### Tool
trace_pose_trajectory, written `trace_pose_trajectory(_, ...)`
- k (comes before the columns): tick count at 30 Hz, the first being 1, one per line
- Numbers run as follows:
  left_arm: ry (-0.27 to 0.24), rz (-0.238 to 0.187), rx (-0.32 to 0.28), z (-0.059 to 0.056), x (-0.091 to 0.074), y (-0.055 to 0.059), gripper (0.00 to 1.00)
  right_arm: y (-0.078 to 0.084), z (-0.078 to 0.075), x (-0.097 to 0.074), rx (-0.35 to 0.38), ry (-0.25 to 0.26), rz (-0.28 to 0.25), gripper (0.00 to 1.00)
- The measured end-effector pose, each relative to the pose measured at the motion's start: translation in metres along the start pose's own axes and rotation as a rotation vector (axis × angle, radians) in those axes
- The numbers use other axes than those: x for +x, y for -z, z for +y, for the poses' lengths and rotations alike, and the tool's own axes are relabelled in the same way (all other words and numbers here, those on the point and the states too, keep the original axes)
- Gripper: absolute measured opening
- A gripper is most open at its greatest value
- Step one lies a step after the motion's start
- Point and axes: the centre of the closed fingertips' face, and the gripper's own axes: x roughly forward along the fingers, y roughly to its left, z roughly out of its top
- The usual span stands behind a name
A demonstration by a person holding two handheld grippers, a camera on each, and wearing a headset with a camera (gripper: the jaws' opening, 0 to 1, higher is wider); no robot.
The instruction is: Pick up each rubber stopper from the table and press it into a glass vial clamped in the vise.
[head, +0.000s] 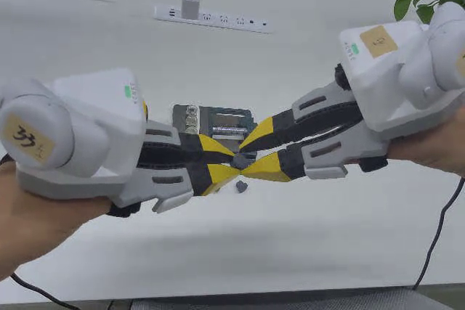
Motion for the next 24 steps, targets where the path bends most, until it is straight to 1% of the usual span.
trace_pose_trajectory(17, 0.007, 0.011, 0.022, 0.0026, -0.0005, -0.0009, 0.04, 0.0015, -0.0062, -0.0015, -0.014, -0.006, 0.008, 0.09)
trace_pose_trajectory(24, 0.009, 0.024, 0.041, 0.0019, -0.0001, -0.0001, 0.04, 0.0017, -0.0044, -0.0006, -0.014, -0.011, 0.015, 0.08)
